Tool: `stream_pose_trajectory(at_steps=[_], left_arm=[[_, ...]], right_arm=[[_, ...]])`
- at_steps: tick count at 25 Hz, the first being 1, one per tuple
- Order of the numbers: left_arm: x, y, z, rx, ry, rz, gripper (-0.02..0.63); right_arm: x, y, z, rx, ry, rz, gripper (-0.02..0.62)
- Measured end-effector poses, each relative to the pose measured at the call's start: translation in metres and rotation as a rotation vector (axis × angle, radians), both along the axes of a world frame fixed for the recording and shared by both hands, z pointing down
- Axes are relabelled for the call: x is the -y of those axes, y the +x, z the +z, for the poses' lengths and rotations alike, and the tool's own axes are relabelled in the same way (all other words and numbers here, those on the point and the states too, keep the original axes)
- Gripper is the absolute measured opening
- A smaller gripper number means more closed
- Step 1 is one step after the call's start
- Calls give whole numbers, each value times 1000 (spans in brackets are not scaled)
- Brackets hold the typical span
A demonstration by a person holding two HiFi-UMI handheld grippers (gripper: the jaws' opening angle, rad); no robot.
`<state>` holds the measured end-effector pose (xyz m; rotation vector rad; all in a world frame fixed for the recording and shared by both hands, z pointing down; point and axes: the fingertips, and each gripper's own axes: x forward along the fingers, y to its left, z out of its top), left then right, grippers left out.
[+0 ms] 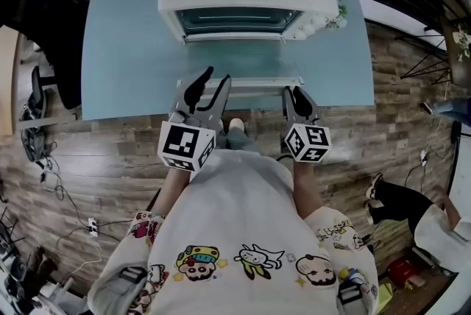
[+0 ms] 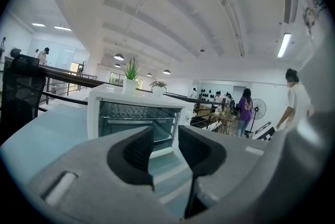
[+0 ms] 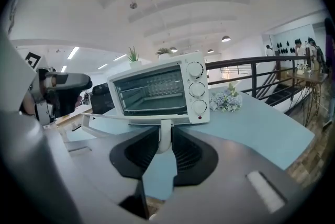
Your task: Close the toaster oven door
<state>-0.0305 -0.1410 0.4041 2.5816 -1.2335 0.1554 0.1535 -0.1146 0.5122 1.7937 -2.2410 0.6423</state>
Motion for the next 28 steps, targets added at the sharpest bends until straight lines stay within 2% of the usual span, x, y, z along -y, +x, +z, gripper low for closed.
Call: stream_pose_trajectory(at_steps=[11, 28], left_arm=[[10, -11, -13, -8, 32, -49, 144], [33, -29, -16, 15, 26, -137, 137]], right_arm=[[47, 2, -60, -7, 107, -9, 94], [128, 5, -109, 31, 191, -25, 95]])
